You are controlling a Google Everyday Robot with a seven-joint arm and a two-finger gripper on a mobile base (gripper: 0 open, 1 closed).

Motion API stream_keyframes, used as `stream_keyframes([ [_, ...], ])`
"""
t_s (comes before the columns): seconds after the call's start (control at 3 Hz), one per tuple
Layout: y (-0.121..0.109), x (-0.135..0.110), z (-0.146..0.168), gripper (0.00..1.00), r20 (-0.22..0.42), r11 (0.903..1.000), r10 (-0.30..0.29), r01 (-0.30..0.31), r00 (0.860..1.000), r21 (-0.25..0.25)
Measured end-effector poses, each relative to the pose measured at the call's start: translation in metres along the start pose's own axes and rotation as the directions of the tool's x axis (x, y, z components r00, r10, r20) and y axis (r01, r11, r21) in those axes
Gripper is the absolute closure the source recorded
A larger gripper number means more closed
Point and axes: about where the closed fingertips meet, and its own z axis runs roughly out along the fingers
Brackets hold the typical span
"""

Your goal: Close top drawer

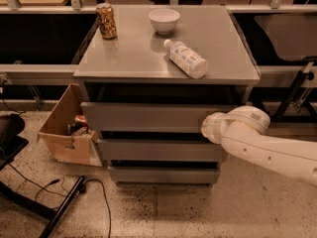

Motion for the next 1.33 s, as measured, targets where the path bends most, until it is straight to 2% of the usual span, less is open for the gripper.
stream_keyframes([
  [0.67,0.0,0.0,0.0,0.13,0.0,1.0,0.0,0.0,1.0,0.0],
  [1.0,0.0,-0.0001,0.0,0.0,0.0,1.0,0.0,0.0,1.0,0.0],
  [1.33,0.0,-0.0001,0.0,0.0,0.0,1.0,0.0,0.0,1.0,0.0],
])
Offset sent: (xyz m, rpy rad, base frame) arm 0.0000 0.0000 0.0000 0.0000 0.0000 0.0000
